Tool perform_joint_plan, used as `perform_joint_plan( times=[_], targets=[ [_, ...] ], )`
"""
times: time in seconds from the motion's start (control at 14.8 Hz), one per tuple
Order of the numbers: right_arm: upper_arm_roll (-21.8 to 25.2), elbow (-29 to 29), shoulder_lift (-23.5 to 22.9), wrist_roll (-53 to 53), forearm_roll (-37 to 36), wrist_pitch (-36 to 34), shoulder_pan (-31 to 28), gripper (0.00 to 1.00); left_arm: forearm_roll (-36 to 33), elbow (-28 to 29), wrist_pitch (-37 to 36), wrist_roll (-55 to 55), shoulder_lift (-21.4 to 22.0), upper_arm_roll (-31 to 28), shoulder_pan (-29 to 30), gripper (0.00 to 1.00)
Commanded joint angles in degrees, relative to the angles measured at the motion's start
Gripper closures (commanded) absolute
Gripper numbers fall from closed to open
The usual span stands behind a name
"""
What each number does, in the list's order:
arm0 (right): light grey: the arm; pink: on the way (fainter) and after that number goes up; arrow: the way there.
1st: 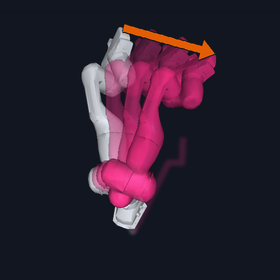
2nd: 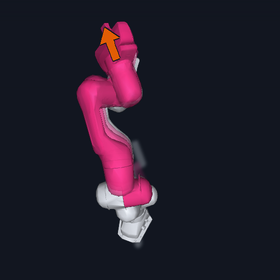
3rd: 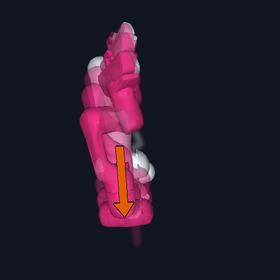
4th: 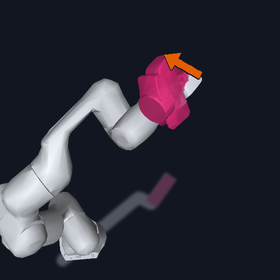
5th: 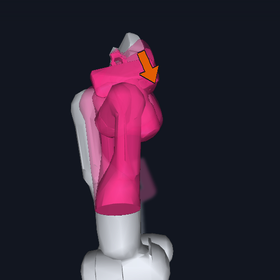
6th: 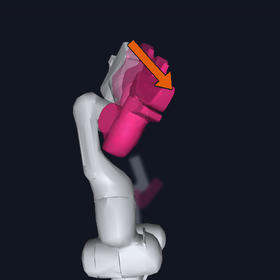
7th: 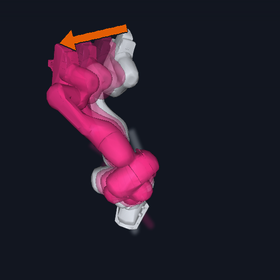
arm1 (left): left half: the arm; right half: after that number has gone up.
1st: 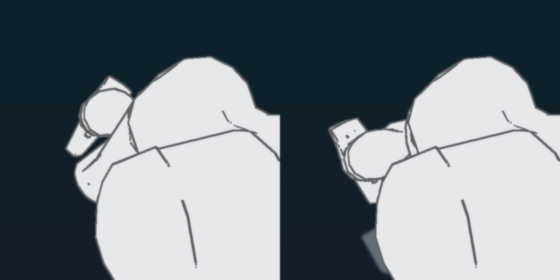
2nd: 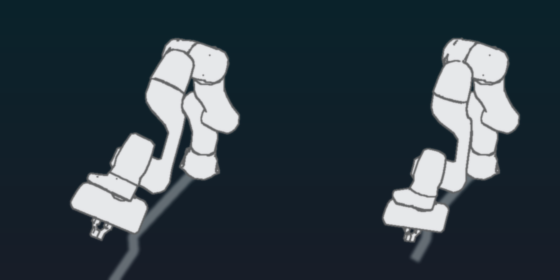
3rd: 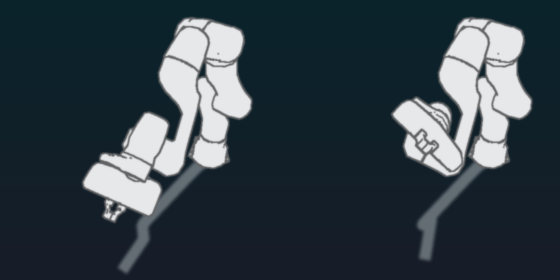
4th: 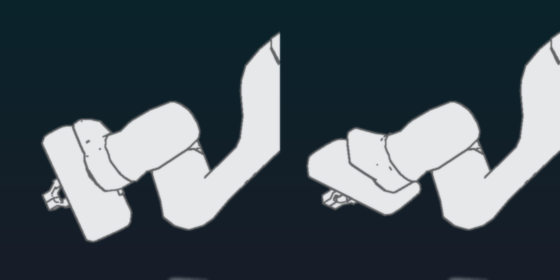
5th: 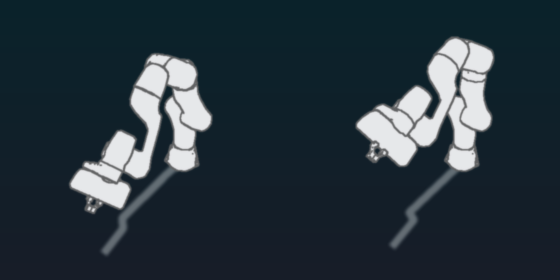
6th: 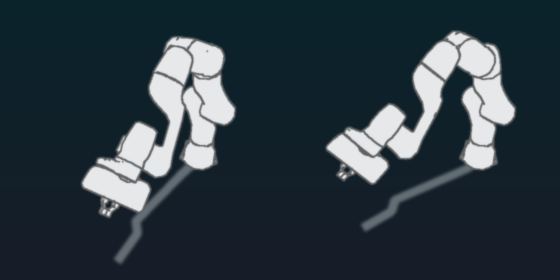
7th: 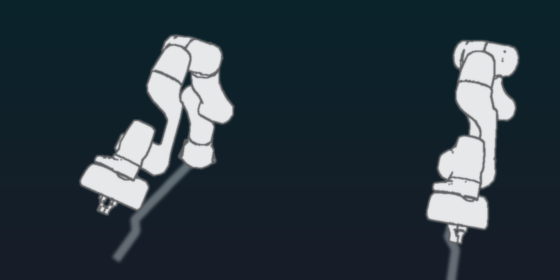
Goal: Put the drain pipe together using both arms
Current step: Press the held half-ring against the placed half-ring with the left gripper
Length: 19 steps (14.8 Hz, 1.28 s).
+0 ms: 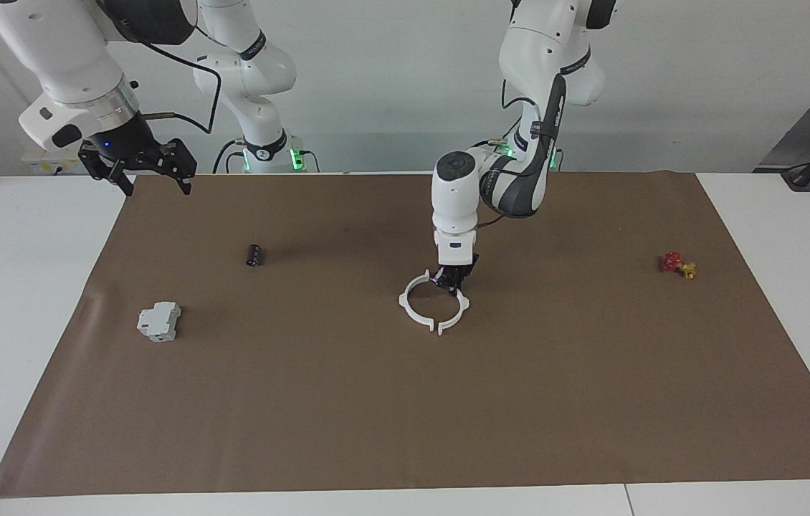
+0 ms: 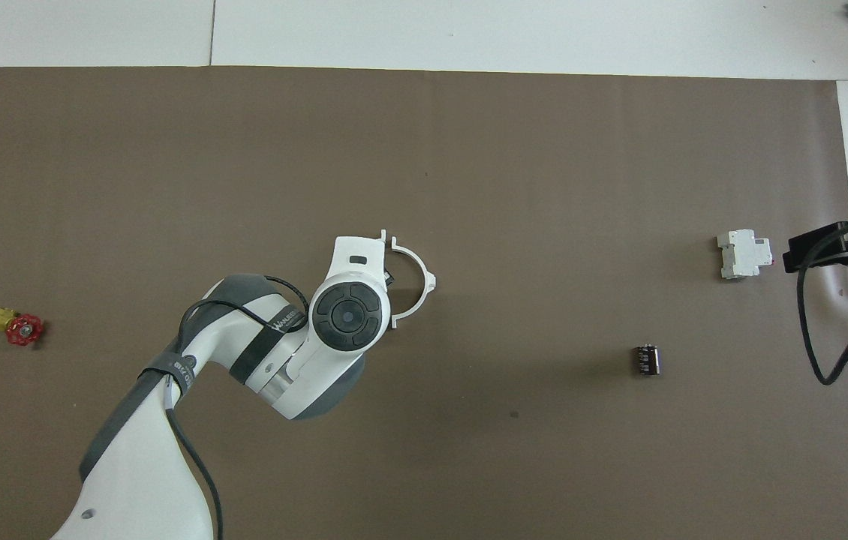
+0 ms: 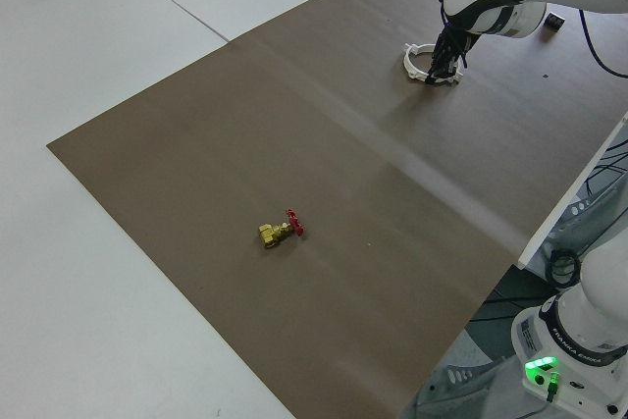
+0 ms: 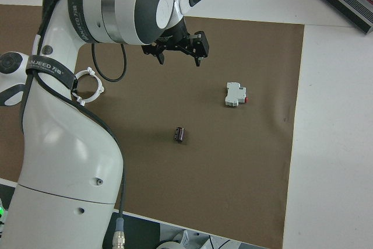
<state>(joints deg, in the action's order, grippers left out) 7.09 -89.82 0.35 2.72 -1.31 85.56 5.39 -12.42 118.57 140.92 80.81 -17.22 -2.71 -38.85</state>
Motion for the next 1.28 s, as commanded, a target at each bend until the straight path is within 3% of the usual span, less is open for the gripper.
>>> perform_joint_plan(
  times=[0.0,0.2,0.34,0.4,0.47,0.61,0.74,1.21],
  targets=[
    [-0.5,0.17,0.01,-1.05,-0.19,-0.75,-0.73,0.0,-1.56,-0.71,-0.65,1.19,-0.53,-0.81,-1.14,1.0],
    [-0.5,0.17,0.01,-1.05,-0.19,-0.75,-0.73,0.0,-1.56,-0.71,-0.65,1.1,-0.53,-0.81,-1.14,1.0],
    [-0.5,0.17,0.01,-1.14,-0.19,-0.75,-0.73,0.0,-1.56,-0.71,-0.65,1.1,-0.53,-0.81,-1.05,0.75],
    [-0.5,0.17,0.01,-1.05,-0.19,-0.75,-0.73,0.0,-1.56,-0.71,-0.65,1.1,-0.53,-0.81,-1.05,0.48],
    [-0.5,0.17,0.01,-1.05,-0.19,-0.75,-0.73,0.0,-1.56,-0.71,-0.65,1.1,-0.53,-0.81,-1.05,0.34],
    [-0.5,0.17,0.01,-1.05,-0.19,-0.75,-0.73,0.0,-1.56,-0.71,-0.65,1.1,-0.53,-0.81,-1.05,0.2],
    [-0.5,0.17,0.01,-1.14,-0.19,-0.75,-0.73,0.0,-1.56,-0.71,-0.65,1.1,-0.53,-0.81,-1.05,0.11],
    [-0.5,0.17,0.01,-1.14,-0.19,-0.75,-0.73,0.0,-1.56,-0.71,-0.56,1.1,-0.53,-0.81,-0.96,0.0]
  ],
)
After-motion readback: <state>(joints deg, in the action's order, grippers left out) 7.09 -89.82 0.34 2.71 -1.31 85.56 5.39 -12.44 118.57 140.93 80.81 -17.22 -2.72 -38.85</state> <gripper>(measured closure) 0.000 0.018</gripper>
